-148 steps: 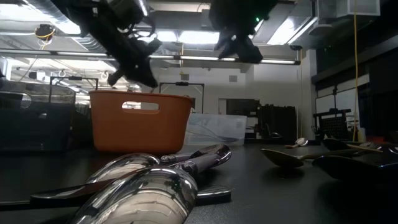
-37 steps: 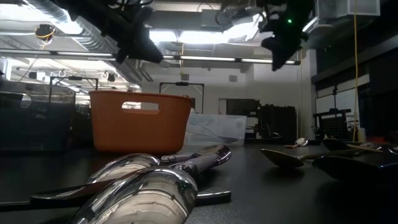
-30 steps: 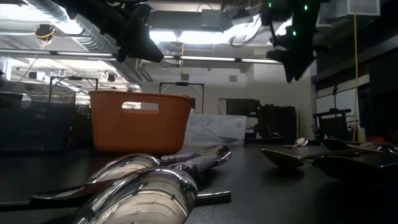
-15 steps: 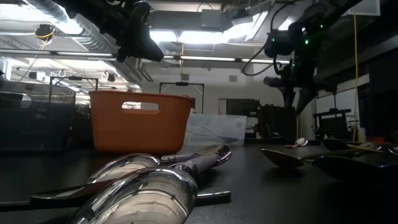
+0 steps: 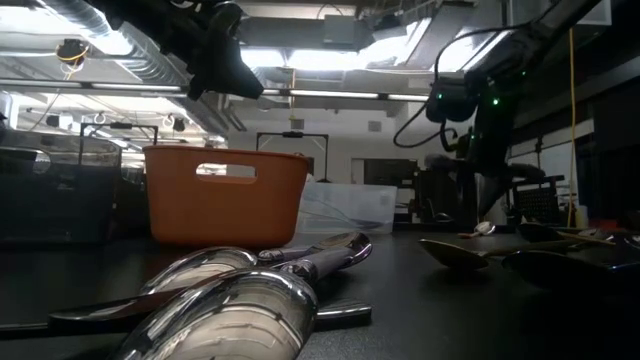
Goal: Sort silverware by color (type)
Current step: Put the orange spoon into the blue bin
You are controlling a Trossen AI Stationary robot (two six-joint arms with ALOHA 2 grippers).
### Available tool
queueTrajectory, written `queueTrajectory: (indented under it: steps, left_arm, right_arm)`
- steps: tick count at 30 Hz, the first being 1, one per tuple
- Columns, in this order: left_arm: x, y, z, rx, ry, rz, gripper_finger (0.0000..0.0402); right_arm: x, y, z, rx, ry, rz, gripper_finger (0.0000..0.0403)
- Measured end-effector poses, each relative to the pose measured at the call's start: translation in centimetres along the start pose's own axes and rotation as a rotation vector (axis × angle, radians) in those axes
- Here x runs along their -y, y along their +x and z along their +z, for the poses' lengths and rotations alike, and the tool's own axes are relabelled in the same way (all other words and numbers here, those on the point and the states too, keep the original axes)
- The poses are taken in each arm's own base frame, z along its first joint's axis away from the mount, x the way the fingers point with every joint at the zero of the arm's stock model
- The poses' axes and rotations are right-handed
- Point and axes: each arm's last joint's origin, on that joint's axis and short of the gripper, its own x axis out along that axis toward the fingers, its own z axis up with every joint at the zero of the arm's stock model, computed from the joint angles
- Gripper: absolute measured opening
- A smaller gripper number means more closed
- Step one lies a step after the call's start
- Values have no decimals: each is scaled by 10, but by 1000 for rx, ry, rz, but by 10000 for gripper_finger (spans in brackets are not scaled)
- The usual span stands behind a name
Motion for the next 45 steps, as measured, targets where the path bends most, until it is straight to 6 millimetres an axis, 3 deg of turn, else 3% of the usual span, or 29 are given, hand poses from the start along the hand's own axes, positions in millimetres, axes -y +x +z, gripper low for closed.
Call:
queueTrajectory:
  steps: [12, 18, 34, 45]
  left_arm:
    - [0, 0, 0, 0, 0, 1, 69]
    - [0, 0, 0, 0, 0, 1, 69]
    - [0, 0, 0, 0, 0, 1, 69]
    - [0, 0, 0, 0, 0, 1, 69]
  right_arm:
    - [-3, 31, -8, -47, 15, -91, 128]
    - [-4, 35, -9, -48, 9, -105, 127]
    - [-4, 36, -9, -34, 7, -110, 10]
    - [-4, 34, -8, -29, -44, -97, 2]
